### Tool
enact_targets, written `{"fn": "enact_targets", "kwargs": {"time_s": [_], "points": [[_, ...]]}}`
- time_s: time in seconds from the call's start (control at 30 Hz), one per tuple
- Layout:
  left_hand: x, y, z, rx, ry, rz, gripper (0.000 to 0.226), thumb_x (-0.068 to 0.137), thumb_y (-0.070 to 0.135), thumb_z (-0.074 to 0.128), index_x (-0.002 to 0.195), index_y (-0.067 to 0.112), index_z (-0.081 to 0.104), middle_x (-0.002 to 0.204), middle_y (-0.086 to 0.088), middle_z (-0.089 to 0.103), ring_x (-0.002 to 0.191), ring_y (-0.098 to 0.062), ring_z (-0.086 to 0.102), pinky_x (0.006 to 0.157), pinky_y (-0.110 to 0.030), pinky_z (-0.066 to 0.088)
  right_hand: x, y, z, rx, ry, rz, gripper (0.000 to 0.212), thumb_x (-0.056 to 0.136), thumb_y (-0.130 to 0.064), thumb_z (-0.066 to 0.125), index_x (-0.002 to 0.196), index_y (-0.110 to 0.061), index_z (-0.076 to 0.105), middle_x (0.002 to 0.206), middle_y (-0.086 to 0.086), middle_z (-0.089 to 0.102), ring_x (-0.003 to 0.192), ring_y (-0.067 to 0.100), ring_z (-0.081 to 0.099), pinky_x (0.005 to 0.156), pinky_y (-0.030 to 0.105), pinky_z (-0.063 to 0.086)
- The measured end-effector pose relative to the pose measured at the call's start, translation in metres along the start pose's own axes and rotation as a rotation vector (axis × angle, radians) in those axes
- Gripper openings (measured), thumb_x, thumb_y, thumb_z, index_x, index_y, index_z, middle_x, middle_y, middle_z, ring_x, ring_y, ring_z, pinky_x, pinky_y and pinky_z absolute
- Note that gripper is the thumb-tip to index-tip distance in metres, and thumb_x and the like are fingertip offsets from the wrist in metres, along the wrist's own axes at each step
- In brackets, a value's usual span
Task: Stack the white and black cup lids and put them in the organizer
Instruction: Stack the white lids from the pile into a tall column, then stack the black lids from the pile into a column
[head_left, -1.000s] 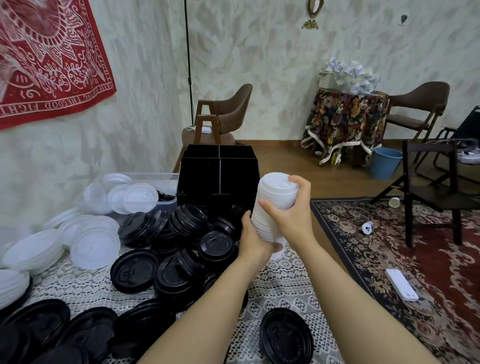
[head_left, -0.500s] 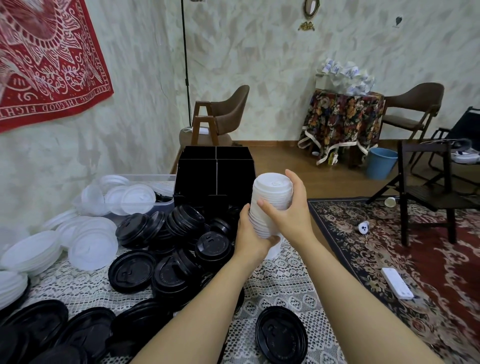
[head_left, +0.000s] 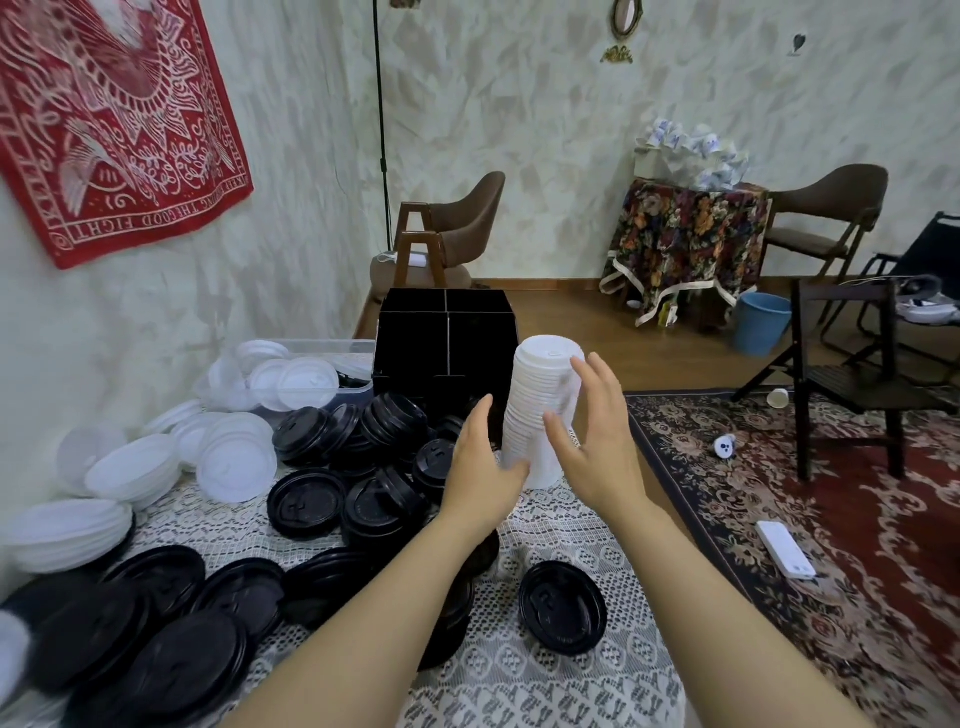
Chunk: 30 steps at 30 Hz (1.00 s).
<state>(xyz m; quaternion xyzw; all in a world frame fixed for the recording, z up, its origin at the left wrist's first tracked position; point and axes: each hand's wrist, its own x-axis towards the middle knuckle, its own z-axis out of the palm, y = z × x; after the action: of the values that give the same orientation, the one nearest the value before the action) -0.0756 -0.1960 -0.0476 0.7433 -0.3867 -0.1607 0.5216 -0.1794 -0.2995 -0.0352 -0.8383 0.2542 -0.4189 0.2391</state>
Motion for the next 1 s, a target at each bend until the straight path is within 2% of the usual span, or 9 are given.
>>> {"fn": "enact_targets", "kwargs": {"time_s": [0.1,0.23,0.37,0.43,0.5,0.67,0.8,0.93,1.0], "points": [[-0.018,0.002,-0.016,0.053,0.011,0.037,0.078,0.09,0.017,0.064,0.152,0.026,0.018,0.158,0.008,0.022,0.145,-0.01,0.02,0.118,-0.034,0.023,-0.017,-0.011,-0.002,-0.03,-0.048,-0.019,0.056,0.099,-0.028,0.052,0.151,-0.019,0.03,0.159,-0.003,0.022,0.146,0.01,0.018,0.113,0.024,0.018],[-0.046,0.002,-0.038,0.146,0.018,0.074,0.073,0.093,0.016,0.06,0.152,0.026,0.019,0.158,0.009,0.021,0.144,-0.006,0.019,0.113,-0.022,0.018,-0.041,-0.032,-0.003,-0.02,-0.103,-0.044,0.052,0.101,-0.026,0.05,0.149,-0.02,0.033,0.157,-0.003,0.027,0.144,0.008,0.019,0.112,0.02,0.015],[-0.076,0.003,-0.061,0.228,0.021,0.1,0.069,0.095,0.017,0.057,0.152,0.026,0.019,0.158,0.01,0.021,0.145,-0.007,0.017,0.117,-0.027,0.019,-0.065,-0.051,0.004,0.014,-0.18,-0.062,0.049,0.101,-0.03,0.046,0.148,-0.022,0.036,0.155,-0.008,0.029,0.141,0.001,0.021,0.113,0.022,0.02],[-0.089,0.003,-0.072,0.261,0.027,0.108,0.067,0.096,0.018,0.055,0.152,0.027,0.02,0.158,0.01,0.021,0.145,-0.007,0.017,0.115,-0.025,0.019,-0.078,-0.059,0.01,0.018,-0.221,-0.061,0.049,0.101,-0.029,0.048,0.148,-0.024,0.036,0.155,-0.008,0.029,0.142,0.004,0.023,0.114,0.026,0.024],[-0.102,0.0,-0.083,0.302,0.032,0.113,0.065,0.097,0.02,0.055,0.152,0.028,0.021,0.157,0.011,0.022,0.145,-0.007,0.017,0.114,-0.024,0.018,-0.091,-0.067,0.015,0.014,-0.258,-0.049,0.048,0.101,-0.029,0.048,0.148,-0.026,0.037,0.156,-0.008,0.029,0.144,0.008,0.023,0.113,0.023,0.022],[-0.135,-0.01,-0.107,0.409,0.062,0.156,0.061,0.097,0.021,0.053,0.151,0.026,0.025,0.156,0.009,0.024,0.145,-0.008,0.016,0.114,-0.025,0.02,-0.119,-0.094,0.029,0.059,-0.311,-0.035,0.048,0.101,-0.029,0.049,0.147,-0.028,0.038,0.152,-0.015,0.028,0.136,-0.007,0.018,0.111,0.018,0.019],[-0.168,-0.022,-0.118,0.444,0.17,0.252,0.047,0.095,0.014,0.054,0.14,0.02,0.045,0.142,0.007,0.044,0.134,-0.004,0.032,0.107,-0.014,0.022,-0.143,-0.112,0.04,0.05,-0.382,-0.034,0.05,0.1,-0.028,0.051,0.147,-0.028,0.037,0.152,-0.016,0.028,0.14,-0.003,0.02,0.111,0.016,0.018],[-0.2,-0.049,-0.12,0.534,0.207,0.262,0.031,0.091,0.011,0.06,0.121,0.014,0.061,0.119,0.004,0.059,0.115,-0.01,0.049,0.097,-0.021,0.038,-0.169,-0.116,0.052,-0.072,-0.449,-0.057,0.054,0.099,-0.03,0.052,0.149,-0.024,0.034,0.156,-0.008,0.027,0.145,0.009,0.019,0.116,0.02,0.014],[-0.21,-0.057,-0.118,0.585,0.159,0.216,0.027,0.092,0.017,0.06,0.119,0.015,0.062,0.117,0.005,0.059,0.114,-0.013,0.053,0.096,-0.025,0.041,-0.179,-0.116,0.058,-0.153,-0.474,-0.05,0.056,0.1,-0.032,0.05,0.151,-0.023,0.03,0.158,-0.004,0.024,0.147,0.014,0.016,0.119,0.026,0.012]]}}
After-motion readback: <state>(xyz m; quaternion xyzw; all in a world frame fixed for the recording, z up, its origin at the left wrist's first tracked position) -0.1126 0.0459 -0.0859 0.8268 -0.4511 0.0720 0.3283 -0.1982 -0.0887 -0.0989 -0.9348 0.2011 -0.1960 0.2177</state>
